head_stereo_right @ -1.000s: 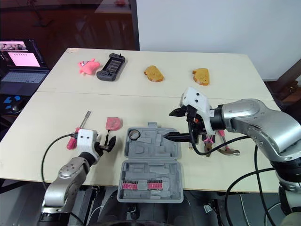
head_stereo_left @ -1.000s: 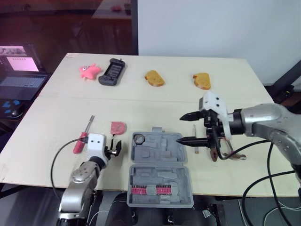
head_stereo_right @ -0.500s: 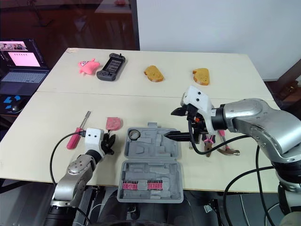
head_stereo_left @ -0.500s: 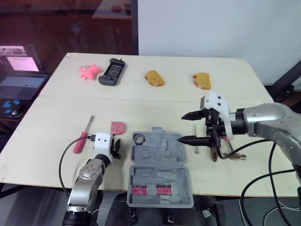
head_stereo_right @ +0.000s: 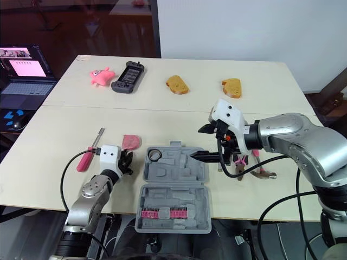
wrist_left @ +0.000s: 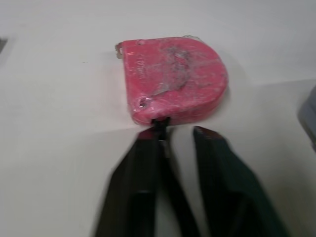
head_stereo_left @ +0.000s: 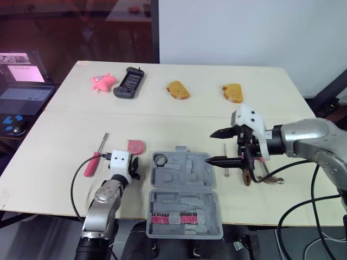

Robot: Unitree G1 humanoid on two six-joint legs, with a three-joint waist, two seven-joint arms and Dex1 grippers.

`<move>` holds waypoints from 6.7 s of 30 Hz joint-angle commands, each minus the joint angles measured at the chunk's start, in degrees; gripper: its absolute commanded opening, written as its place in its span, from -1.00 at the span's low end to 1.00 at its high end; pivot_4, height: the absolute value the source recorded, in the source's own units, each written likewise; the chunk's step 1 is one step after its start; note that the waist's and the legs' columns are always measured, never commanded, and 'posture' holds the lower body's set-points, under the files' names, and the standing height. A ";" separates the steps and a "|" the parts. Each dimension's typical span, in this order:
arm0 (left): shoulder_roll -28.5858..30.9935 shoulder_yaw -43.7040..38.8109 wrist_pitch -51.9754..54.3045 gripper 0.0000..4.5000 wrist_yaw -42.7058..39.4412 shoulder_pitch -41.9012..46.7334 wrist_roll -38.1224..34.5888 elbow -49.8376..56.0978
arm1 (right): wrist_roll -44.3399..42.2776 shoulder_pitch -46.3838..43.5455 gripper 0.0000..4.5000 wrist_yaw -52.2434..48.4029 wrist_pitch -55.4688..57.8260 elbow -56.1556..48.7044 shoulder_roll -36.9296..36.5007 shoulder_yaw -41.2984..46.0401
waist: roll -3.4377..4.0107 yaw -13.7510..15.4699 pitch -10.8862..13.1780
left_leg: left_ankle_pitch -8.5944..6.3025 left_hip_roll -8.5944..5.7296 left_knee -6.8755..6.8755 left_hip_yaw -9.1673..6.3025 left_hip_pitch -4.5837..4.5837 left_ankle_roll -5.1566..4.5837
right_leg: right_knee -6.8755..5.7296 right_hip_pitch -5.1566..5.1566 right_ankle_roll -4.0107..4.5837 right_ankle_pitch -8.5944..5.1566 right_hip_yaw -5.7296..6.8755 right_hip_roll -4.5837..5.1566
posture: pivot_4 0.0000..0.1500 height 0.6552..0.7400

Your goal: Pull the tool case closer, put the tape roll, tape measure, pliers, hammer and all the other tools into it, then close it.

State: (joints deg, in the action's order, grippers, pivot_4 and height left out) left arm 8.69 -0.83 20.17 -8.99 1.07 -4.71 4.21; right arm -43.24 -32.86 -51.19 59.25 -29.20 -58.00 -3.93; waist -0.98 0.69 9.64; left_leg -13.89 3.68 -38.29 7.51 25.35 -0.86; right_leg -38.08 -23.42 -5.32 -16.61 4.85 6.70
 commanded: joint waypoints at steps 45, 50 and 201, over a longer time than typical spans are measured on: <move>11.14 -7.57 -0.11 -0.62 -16.39 -43.82 -11.09 28.02 | 3.42 -0.51 1.00 -3.07 -2.39 0.97 5.11 -2.31 | 0.10 -1.40 -0.01 | -0.17 0.05 0.20 0.01 0.05 0.13 | 0.50 -0.30 0.38 -0.19 -0.02 0.15 | 1.00 0.50; 12.43 -10.62 -1.28 0.46 -19.63 -47.54 -14.46 30.23 | 3.52 -0.49 1.00 -3.40 -2.38 1.04 5.27 -2.11 | 0.11 -1.64 0.01 | -0.17 0.06 0.22 0.01 0.06 0.13 | 0.53 -0.31 0.38 -0.19 -0.02 0.13 | 1.00 0.50; 43.20 -10.58 5.42 1.00 -63.63 -3.71 -33.29 26.34 | -40.01 20.47 -0.78 24.67 22.30 34.59 -1.62 5.09 | 0.18 -1.18 0.05 | -0.14 0.15 0.09 0.31 0.04 -0.05 | 0.47 -0.02 -0.21 0.29 0.20 0.02 | 1.00 0.50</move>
State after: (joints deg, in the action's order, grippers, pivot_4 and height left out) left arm 51.53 -8.85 26.00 -72.91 -2.21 -36.24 28.25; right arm -85.73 -12.22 -24.03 82.09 5.32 -59.83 0.81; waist -0.81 -0.49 9.69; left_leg -14.03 3.83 -38.20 7.82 25.39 -0.91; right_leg -37.61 -23.45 -5.53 -16.32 5.05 6.72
